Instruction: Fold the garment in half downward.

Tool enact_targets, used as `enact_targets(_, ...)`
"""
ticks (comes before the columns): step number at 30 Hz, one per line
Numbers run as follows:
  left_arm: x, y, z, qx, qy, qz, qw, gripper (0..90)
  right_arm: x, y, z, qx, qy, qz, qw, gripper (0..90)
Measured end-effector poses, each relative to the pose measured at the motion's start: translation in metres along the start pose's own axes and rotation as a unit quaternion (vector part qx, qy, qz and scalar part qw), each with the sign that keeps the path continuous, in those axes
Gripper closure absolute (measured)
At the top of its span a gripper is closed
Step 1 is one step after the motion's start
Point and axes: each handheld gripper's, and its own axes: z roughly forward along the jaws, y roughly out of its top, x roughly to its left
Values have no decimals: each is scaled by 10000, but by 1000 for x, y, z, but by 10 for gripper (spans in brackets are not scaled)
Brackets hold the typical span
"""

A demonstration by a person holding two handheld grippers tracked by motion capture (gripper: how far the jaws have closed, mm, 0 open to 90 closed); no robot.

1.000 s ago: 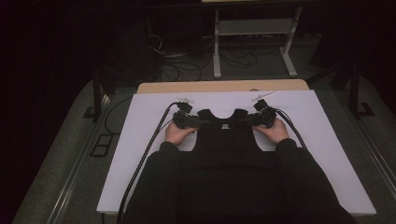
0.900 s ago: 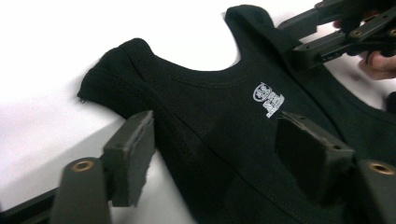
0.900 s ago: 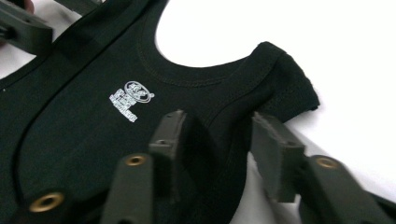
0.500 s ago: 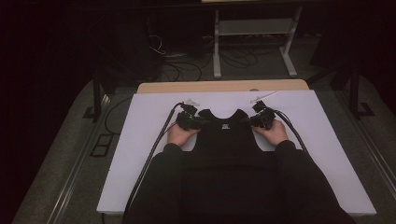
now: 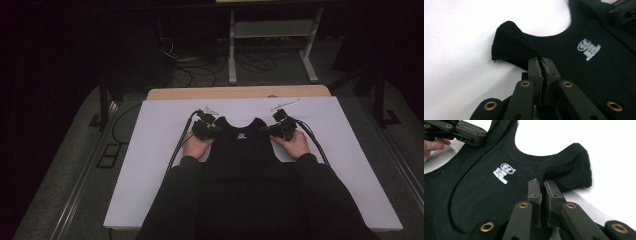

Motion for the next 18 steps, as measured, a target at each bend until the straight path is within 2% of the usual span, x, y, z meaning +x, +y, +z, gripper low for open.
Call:
enact_targets(5,-3,0,-4,-73,-21,-103,9999,856,5,3,-6,-64,-32,-91,9999,826)
enact_targets(9,-6,5,-14,-104,-23,-11,9999,855,9,5,-11,-86,-73,-139,9998,826)
enact_targets(14,-9,8,-26,-229,-8,-36,9997,857,15,9,-20,-171,-102,-165,9997,829)
enact_targets(18,-12,12,-37,-263,-26,19,9996,857,22,12,-26,-225,-112,-220,9994,829)
